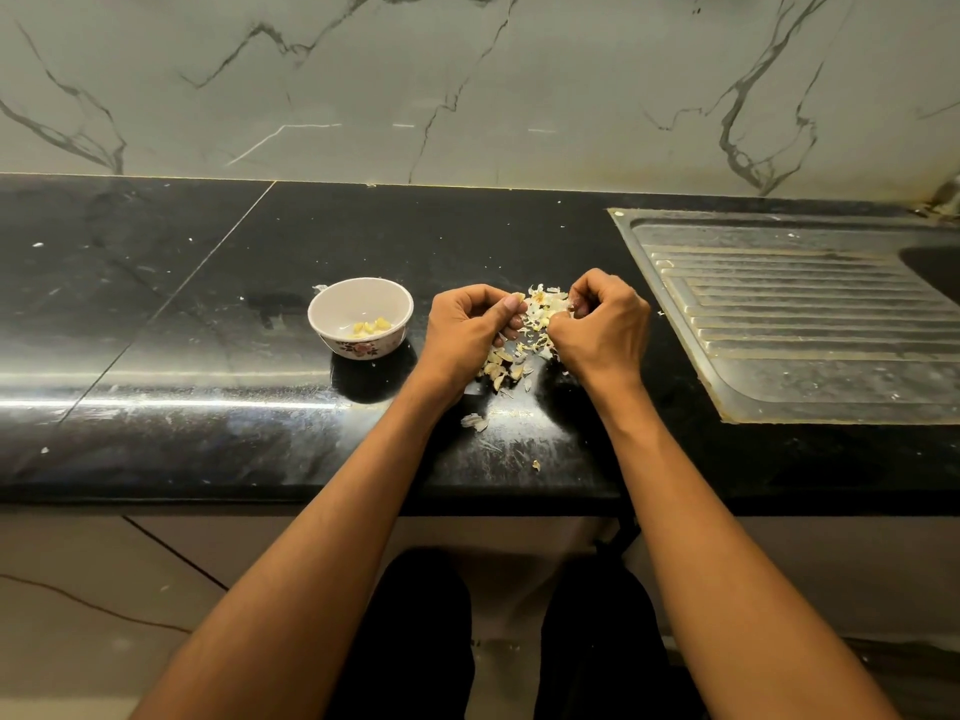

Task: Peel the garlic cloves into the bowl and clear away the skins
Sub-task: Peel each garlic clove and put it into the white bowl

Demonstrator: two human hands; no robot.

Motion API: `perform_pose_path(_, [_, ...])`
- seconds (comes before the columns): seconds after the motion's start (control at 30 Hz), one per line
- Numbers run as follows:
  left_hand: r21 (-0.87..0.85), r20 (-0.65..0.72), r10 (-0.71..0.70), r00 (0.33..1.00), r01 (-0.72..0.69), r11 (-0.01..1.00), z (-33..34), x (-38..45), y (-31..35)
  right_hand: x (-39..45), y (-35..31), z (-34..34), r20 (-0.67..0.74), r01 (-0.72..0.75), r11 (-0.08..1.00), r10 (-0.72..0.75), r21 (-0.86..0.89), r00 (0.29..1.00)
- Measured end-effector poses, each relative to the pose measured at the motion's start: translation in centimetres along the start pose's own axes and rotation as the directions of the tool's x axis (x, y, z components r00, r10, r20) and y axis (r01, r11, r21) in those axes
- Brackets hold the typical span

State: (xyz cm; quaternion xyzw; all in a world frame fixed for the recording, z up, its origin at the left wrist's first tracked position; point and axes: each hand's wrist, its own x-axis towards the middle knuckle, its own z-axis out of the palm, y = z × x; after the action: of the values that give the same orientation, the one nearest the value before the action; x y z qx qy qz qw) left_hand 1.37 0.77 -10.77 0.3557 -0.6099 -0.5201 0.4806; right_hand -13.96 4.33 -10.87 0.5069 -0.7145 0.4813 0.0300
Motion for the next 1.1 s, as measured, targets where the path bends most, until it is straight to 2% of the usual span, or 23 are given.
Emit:
perform_pose_path(0.1, [0.006, -0.006, -0.001, 1.0, 0.001, 1.0, 0.05, -0.02, -0.03, 0.08, 0.09, 0.14, 0.035, -0.041, 0.999, 0.042, -0.025, 0.998])
perform_pose_path(0.2, [0.005, -0.015, -0.002, 1.0, 0.002, 1.0, 0.08, -0.04, -0.02, 0.25, 0.13, 0.25, 0.073, -0.088, 0.995, 0.084, 0.051, 0.994])
perform_pose_path(0.4, [0.019, -0.019, -0.003, 1.0, 0.003, 1.0, 0.15, -0.18, 0.2, 0.26, 0.08, 0.21, 0.022, -0.127, 0.986, 0.125, 0.105, 0.992])
perform_pose_path(0.7, [0.03, -0.013, 0.0, 1.0, 0.0, 1.0, -0.02, -0.16, 0.09, 0.06, 0.1, -0.39, 0.005, -0.079, 0.993, 0.079, 0.089, 0.997])
perform_pose_path(0.87, [0.053, -0.02, -0.003, 1.0, 0.004, 0.999, -0.01, -0.17, -0.09, -0.14, 0.06, -0.35, 0.093, -0.059, 0.991, 0.048, 0.12, 0.995])
perform_pose_path(1.1, [0.048, -0.053, -0.006, 0.999, 0.008, 0.999, 0.05, -0.17, -0.23, -0.21, -0.45, -0.31, 0.024, -0.149, 0.976, 0.147, 0.162, 0.989])
